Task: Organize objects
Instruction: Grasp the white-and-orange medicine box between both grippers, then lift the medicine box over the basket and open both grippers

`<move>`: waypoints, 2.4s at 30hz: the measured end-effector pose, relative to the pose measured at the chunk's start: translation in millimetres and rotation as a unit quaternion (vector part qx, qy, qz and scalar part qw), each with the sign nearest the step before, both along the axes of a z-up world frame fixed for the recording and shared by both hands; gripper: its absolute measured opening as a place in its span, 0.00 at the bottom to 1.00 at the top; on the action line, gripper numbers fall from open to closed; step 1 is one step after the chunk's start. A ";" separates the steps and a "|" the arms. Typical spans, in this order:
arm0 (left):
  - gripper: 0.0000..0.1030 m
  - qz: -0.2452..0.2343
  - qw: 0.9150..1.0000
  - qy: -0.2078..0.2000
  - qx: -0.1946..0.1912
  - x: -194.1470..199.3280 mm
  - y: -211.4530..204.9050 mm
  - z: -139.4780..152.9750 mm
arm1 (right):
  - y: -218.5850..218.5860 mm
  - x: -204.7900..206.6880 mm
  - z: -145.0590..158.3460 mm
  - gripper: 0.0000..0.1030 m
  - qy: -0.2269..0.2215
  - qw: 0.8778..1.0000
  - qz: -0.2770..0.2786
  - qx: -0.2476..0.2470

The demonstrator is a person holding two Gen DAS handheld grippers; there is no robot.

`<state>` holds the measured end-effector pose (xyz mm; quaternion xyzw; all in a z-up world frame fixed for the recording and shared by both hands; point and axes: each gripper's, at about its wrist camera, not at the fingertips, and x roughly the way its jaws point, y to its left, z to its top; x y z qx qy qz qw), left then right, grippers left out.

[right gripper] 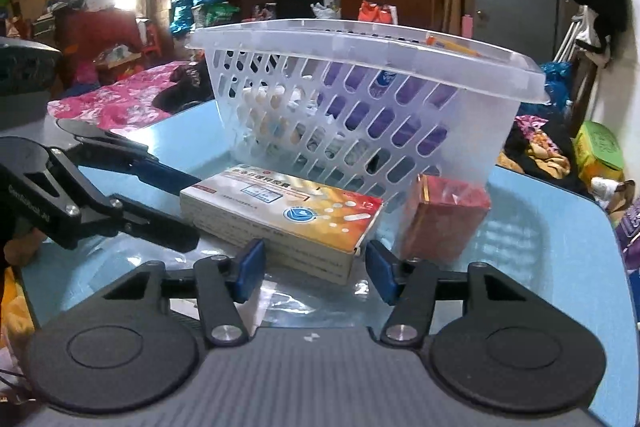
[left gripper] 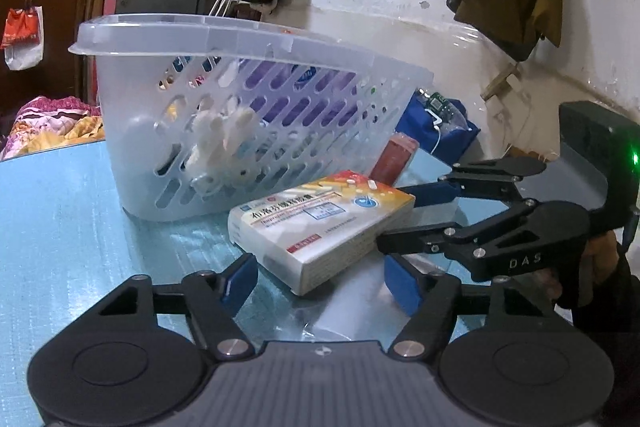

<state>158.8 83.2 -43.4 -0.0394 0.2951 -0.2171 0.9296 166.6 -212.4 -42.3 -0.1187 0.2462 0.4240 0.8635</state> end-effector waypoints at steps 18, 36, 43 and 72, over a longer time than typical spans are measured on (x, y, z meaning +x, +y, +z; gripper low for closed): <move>0.44 0.029 0.999 -0.027 0.034 -0.9 -4.0 4.9 | -6.4 -4.9 2.7 0.55 -0.039 0.999 0.013 0.004; 0.43 0.040 0.986 -0.156 0.050 -71.8 -28.5 28.9 | -12.6 -66.9 24.8 0.54 -0.148 0.988 -0.011 0.039; 0.43 0.045 0.976 -0.207 0.054 -85.5 -33.0 46.2 | -11.6 -69.5 40.2 0.54 -0.177 0.982 -0.018 0.060; 0.43 0.088 0.985 -0.103 0.107 67.2 8.2 106.5 | 72.6 67.0 98.4 0.53 -0.090 0.996 -0.022 -0.014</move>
